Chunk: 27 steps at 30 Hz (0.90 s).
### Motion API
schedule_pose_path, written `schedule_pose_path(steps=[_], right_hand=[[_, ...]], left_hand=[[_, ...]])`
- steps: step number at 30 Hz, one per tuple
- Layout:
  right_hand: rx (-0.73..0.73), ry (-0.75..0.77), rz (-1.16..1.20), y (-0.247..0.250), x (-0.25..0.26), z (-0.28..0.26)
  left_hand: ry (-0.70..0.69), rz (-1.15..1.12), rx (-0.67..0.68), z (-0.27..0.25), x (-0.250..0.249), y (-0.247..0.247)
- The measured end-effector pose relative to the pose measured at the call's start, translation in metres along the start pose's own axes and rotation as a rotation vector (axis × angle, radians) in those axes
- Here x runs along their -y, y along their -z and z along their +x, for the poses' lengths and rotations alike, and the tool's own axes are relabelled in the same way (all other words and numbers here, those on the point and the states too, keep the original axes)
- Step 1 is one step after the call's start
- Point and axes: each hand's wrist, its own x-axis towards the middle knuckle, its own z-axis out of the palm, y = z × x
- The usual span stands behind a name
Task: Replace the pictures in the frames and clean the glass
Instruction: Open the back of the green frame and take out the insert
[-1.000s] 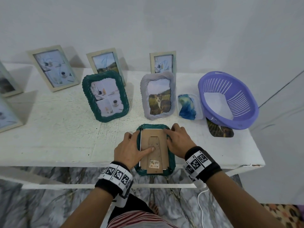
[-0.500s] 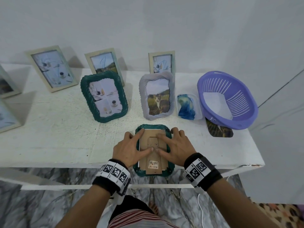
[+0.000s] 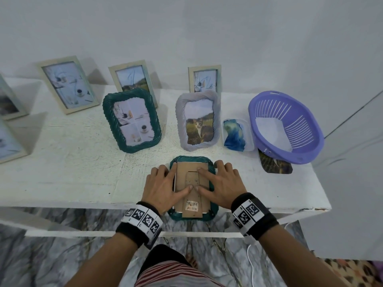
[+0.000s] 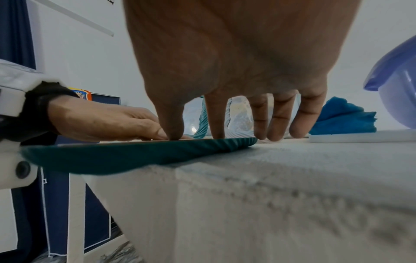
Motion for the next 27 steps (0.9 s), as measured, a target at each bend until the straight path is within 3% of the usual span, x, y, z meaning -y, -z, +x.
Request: schedule_pose_path(steps=[7, 11, 15, 19, 23, 27], right_hand=[[0.023, 0.009, -0.054, -0.002, -0.002, 0.0], [0.064, 0.019, -0.092, -0.001, -0.002, -0.002], [0.047, 0.004, 0.056, 0.001, -0.001, -0.011], [-0.063, 0.197, 0.343, -0.006, -0.01, -0.04], [0.058, 0.361, 0.376, -0.005, -0.017, -0.063], [0.109, 0.376, 0.323, -0.006, -0.017, -0.062]], left_hand=[[-0.006, -0.095, -0.003, -0.005, 0.009, -0.007], [-0.03, -0.107, -0.087, -0.013, 0.012, -0.012], [-0.003, -0.089, -0.078, -0.016, 0.011, -0.014], [-0.001, -0.081, -0.022, -0.014, 0.012, -0.015], [0.003, -0.086, -0.015, -0.014, 0.013, -0.016], [0.002, -0.089, -0.013, -0.014, 0.013, -0.016]])
